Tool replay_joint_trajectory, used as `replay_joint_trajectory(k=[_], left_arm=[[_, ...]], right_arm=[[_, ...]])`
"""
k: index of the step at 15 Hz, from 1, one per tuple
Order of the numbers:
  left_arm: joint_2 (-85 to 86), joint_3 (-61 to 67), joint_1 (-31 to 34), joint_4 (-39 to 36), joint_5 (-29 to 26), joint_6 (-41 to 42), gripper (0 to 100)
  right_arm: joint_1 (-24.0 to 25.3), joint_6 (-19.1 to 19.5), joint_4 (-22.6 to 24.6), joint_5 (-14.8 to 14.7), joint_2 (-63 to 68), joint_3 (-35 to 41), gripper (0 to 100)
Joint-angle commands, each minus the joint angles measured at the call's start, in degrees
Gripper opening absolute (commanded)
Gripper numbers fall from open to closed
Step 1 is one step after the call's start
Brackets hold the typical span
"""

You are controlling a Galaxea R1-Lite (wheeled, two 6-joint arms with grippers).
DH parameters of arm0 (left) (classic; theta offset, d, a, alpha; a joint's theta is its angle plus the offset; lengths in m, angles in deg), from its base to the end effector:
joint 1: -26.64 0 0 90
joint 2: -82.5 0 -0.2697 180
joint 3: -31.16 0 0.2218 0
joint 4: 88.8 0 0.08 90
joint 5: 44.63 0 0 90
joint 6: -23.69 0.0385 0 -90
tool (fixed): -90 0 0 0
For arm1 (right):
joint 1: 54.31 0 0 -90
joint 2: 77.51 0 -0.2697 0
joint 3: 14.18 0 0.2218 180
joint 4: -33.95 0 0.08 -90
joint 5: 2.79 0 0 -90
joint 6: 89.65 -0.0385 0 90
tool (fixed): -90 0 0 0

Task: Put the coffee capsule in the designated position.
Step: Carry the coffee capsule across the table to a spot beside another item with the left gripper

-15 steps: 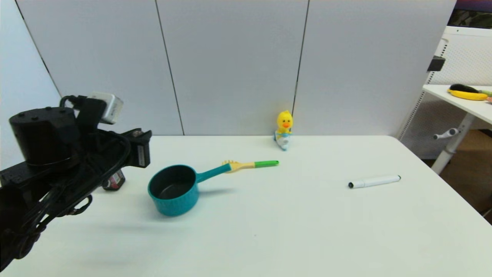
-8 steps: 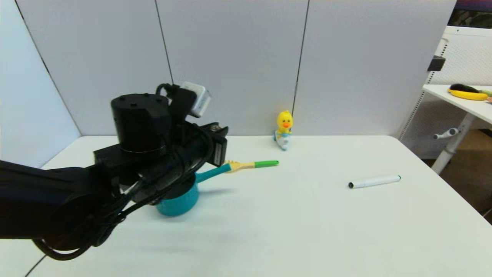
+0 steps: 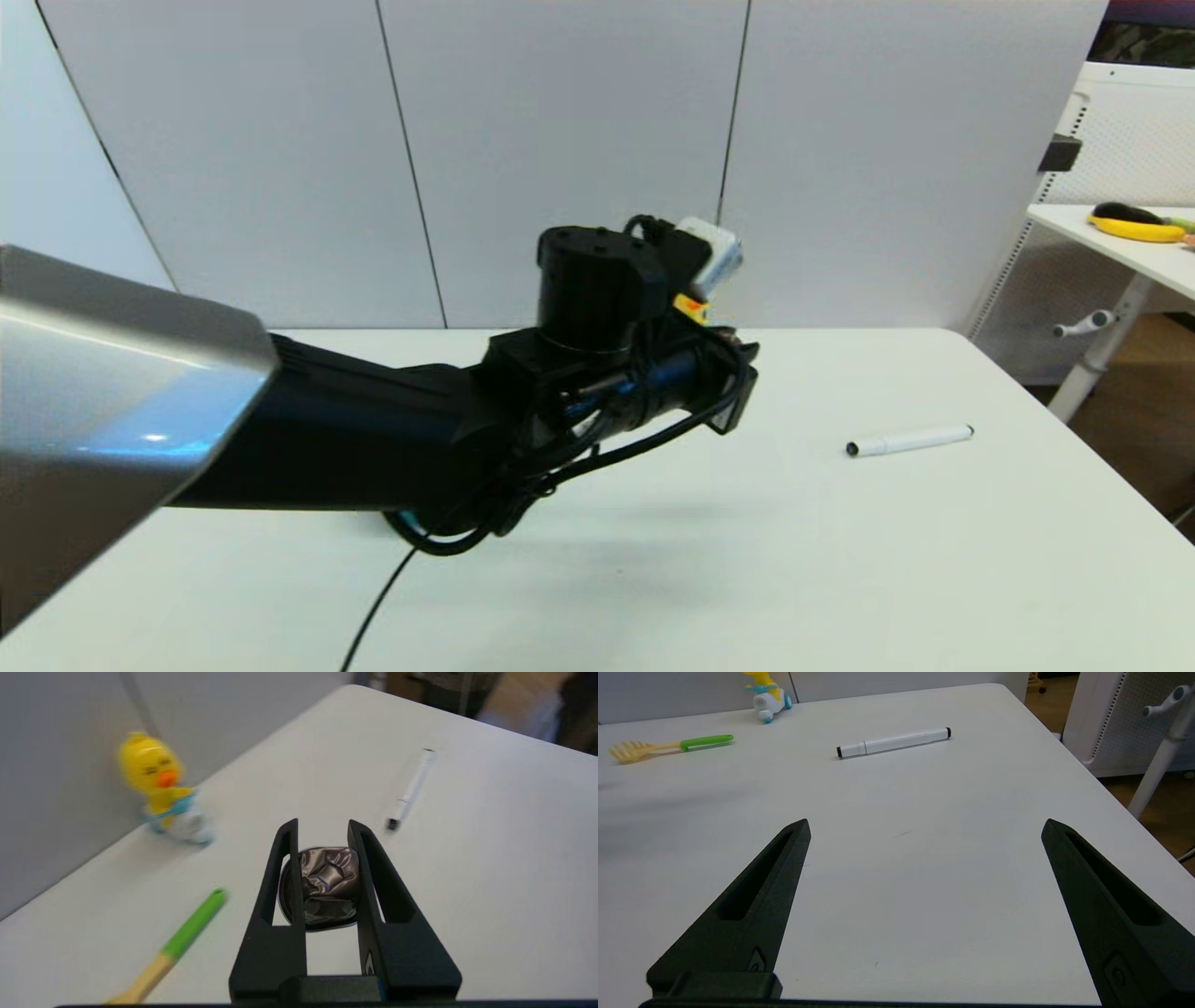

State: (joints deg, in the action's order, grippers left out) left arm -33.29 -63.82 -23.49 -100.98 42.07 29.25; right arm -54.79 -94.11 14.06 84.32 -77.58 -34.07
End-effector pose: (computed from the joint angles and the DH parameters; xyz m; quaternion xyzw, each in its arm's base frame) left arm 0.2815 -0.3405 0.1463 0.0731 0.0472 -0.4511 0.8882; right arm 0.0572 -0.0024 0.0755 0.0389 -0.0018 -0.0294 0.9988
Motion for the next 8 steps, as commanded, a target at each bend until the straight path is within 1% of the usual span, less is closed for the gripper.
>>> replay_joint_trajectory(k=[1,6,8], left_arm=[[-12.89,-14.39,-4.01,5.27,-4.43,-1.16,0],[-24.84,-29.24,-7.0,7.46,-5.22,-2.13,0],[-28.79,-34.96,-7.09,8.52,-5.66,-2.22,0]], right_arm=[[-0.04,-0.02,0.0,-0.01,0.07,0.09,100],[-0.04,-0.02,0.0,-0.01,0.07,0.0,100],[0.05,-0.02,0.0,-0.01,0.07,0.09,100]])
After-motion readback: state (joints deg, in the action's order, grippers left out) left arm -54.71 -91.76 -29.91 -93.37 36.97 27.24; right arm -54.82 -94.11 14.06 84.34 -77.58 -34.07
